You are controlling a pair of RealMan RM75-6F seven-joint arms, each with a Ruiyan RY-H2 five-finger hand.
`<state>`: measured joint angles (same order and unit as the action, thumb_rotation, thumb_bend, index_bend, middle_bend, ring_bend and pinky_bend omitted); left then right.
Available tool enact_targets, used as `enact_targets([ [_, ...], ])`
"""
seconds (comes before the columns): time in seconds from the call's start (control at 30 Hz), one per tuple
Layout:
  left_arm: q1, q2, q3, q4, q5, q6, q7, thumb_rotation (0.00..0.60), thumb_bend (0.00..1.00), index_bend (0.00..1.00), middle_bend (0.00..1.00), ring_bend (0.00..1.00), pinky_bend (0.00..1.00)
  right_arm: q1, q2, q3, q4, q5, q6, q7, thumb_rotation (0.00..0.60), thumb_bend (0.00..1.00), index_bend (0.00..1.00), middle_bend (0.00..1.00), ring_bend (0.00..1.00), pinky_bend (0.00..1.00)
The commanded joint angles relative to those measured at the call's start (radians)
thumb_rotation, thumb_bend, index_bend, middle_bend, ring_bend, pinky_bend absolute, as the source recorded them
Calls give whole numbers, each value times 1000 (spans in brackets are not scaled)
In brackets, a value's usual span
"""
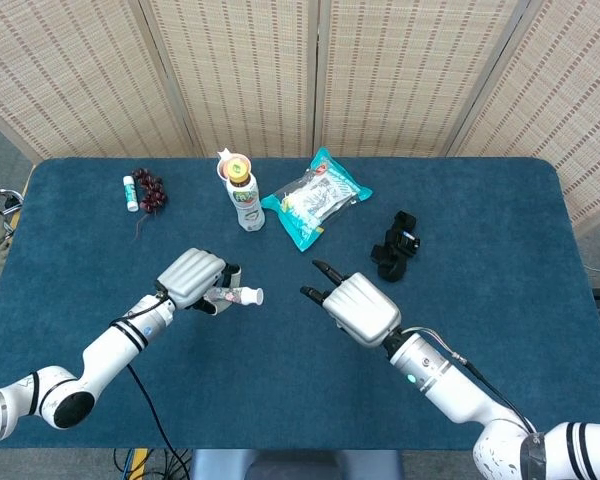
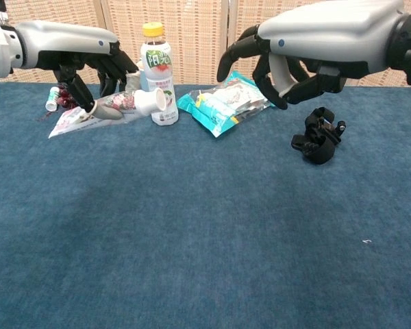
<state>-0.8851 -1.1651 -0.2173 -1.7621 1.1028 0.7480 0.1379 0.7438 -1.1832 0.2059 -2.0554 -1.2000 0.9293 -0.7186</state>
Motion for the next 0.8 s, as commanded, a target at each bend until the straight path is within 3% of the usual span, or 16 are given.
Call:
enact_targets([
  [0.03,-5,1,2,1,-11,0,2,600,450,590,649,546,397,20,-3,-15,-8,36,7,-34,600,1000,155,713,557,630],
  [0.3,-19,-2,12,10,-37,-4,10,600,450,592,650,546,398,44,-12,-34,-15,64,31,-58,600,1000,28,515,400,512],
  [0.8,-52,-19,13,20,-81,-12,12,600,450,596,652,546,397,140,-81,-44,3,172,19,-94,600,1000,19,571,412,501],
])
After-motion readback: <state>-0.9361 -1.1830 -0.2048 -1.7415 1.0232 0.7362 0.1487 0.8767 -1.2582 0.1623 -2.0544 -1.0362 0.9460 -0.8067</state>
